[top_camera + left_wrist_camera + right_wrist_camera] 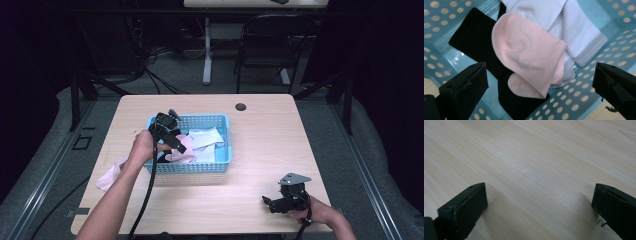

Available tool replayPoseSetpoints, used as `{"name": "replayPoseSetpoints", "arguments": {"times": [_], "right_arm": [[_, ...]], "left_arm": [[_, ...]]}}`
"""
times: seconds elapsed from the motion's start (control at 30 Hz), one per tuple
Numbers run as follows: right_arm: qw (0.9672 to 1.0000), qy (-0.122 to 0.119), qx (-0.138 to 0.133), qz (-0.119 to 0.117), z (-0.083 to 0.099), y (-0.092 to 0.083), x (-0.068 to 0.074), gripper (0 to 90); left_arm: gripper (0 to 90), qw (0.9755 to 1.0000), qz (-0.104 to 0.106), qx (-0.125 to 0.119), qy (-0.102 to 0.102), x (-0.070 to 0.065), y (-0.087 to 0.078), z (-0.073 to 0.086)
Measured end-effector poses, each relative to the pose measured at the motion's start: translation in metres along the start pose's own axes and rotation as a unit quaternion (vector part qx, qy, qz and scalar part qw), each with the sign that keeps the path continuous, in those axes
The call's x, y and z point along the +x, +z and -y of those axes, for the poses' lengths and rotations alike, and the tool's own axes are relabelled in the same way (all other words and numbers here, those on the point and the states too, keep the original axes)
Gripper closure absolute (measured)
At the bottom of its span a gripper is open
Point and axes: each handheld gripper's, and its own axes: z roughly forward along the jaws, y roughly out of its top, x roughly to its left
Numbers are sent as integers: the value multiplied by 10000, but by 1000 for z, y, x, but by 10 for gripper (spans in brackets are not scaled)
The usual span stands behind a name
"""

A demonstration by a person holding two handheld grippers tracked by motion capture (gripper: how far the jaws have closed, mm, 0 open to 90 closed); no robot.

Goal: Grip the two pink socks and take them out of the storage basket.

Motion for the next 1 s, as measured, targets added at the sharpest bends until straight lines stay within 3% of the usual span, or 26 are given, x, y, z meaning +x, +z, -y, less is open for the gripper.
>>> {"name": "replayPoseSetpoints", "arguments": {"times": [0.17, 0.37, 0.5, 0.73, 1.0], "right_arm": [[10000, 2, 2, -1, 0, 0, 0, 0], [10000, 2, -2, -2, 0, 0, 0, 0], [10000, 2, 3, 0, 0, 0, 0, 0], [10000, 2, 4, -1, 0, 0, 0, 0], [10000, 1, 0, 1, 0, 0, 0, 0]], "left_arm": [[43, 9999, 17, 117, 38, -2, 16, -2], [231, 9995, 43, 299, 110, -6, 26, -3], [307, 9990, -39, 431, 133, -6, 31, -2], [566, 9981, -149, 576, 130, -6, 37, -2], [823, 9984, -76, 539, 182, -8, 38, -2]]}}
